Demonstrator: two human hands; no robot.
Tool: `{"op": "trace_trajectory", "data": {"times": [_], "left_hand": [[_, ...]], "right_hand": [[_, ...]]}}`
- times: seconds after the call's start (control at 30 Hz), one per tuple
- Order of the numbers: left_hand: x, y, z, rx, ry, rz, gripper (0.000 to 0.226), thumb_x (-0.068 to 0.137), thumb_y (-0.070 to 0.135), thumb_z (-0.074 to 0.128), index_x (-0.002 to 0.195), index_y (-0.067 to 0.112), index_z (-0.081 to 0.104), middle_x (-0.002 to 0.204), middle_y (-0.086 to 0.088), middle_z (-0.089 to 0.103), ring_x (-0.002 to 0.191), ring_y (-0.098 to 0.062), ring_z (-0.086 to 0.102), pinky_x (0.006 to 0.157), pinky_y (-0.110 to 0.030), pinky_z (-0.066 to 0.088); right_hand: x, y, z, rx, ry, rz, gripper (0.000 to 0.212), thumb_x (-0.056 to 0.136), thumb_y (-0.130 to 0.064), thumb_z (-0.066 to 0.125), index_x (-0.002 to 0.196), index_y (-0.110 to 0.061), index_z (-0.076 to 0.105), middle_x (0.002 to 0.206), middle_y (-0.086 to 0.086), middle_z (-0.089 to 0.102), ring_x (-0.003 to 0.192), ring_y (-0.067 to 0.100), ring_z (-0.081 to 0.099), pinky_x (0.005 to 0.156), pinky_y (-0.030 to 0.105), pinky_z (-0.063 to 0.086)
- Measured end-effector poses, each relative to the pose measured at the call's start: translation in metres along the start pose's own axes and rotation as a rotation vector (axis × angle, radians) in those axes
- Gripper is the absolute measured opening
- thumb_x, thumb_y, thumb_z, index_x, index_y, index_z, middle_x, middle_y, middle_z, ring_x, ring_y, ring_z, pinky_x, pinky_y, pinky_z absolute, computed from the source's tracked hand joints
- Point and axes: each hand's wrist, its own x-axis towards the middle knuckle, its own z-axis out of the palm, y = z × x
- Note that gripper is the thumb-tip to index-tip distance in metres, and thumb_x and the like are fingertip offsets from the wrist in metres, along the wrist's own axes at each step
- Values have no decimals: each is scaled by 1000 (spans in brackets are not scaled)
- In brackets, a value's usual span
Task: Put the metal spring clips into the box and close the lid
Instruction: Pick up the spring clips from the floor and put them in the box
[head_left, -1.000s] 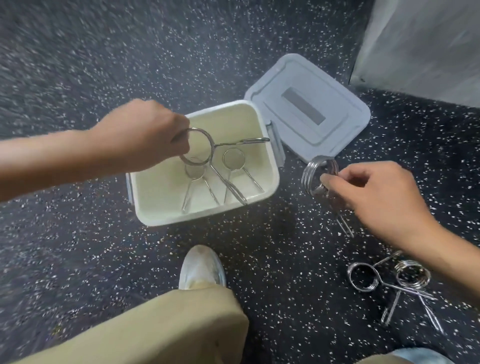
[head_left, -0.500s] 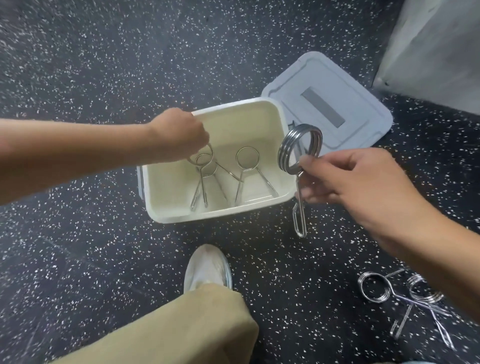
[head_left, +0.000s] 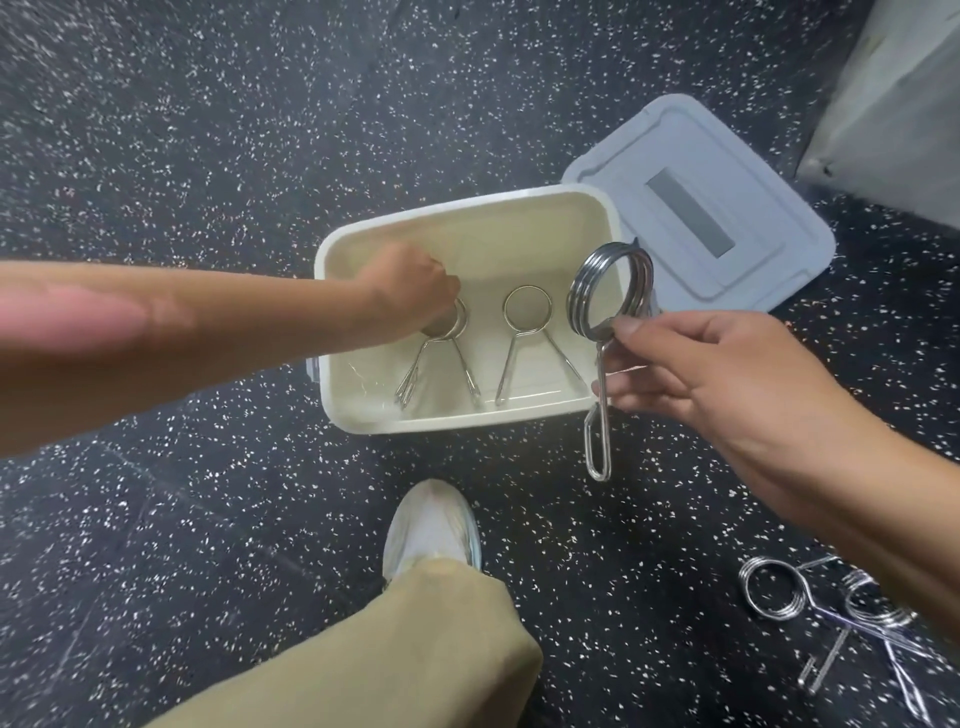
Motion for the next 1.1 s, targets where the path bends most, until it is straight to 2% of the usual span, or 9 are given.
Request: {"op": "trace_trajectory", "data": {"times": [0.07, 0.17, 0.3, 0.43, 0.53, 0.73, 0.9, 1.03, 1.1], "left_hand": [[-3, 10, -11, 219, -45, -15, 20, 95, 9, 46, 107, 11, 63, 91, -10, 69, 84, -31, 67, 61, -35, 45], [-7, 11, -20, 407, -141, -43, 33, 90, -1, 49, 118, 12, 59, 90, -3, 69, 83, -28, 67, 55, -30, 39], [-15, -1, -16, 280, -23, -148, 16, 91, 8, 49, 103, 10, 59, 61, -1, 42, 54, -24, 44, 46, -28, 32], [-34, -7, -13, 77, 118, -181, 25, 98, 31, 43, 91, 10, 54, 80, -11, 61, 70, -32, 53, 56, -32, 35], [-51, -10, -13, -26, 157, -216, 33, 100, 41, 37, 88, 13, 49, 83, -9, 60, 72, -32, 52, 58, -33, 38], [-67, -8, -17, -68, 268, -195, 40, 99, 46, 37, 96, 13, 58, 85, -7, 65, 66, -32, 53, 57, -34, 41], [-65, -1, -20, -75, 320, -160, 40, 98, 46, 36, 94, 13, 58, 83, -7, 66, 70, -34, 59, 53, -31, 37], [-61, 7, -22, -46, 316, -105, 38, 98, 43, 38, 90, 12, 59, 80, -8, 67, 69, -35, 61, 46, -27, 23], [-60, 10, -24, -50, 310, -105, 41, 98, 43, 36, 89, 11, 59, 80, -9, 67, 67, -35, 61, 46, -29, 22]], "right_hand": [[2, -3, 4, 0, -13, 6, 20, 95, -16, 66, 94, 3, 72, 95, 22, 77, 69, 19, 73, 78, 33, 63], [10, -10, 13, -25, -47, 18, 18, 95, -15, 65, 93, 1, 72, 93, 20, 77, 69, 19, 73, 79, 34, 63], [25, -22, 30, -51, -105, 28, 22, 97, -17, 63, 95, 2, 72, 84, 13, 73, 70, 21, 70, 81, 36, 61], [46, -30, 53, -122, -53, 30, 18, 95, -16, 64, 87, -1, 70, 81, 13, 71, 63, 22, 69, 77, 39, 61], [67, -31, 70, -142, 43, 61, 14, 92, -11, 65, 81, -3, 69, 80, 15, 73, 54, 18, 66, 73, 39, 62], [103, 6, 81, -213, 151, 252, 12, 93, -12, 63, 98, -3, 70, 95, 14, 77, 61, 19, 70, 70, 34, 60], [126, 40, 85, -134, 110, 336, 41, 89, -12, 60, 130, -2, 56, 123, 19, 68, 83, 25, 68, 37, 20, 48], [140, 42, 87, -45, 167, 331, 15, 89, -2, 57, 101, -8, 51, 121, 24, 61, 89, 29, 64, 63, 35, 62], [141, 41, 87, -34, 175, 361, 20, 90, 0, 55, 81, -13, 42, 111, 19, 55, 90, 28, 62, 70, 36, 63]]}}
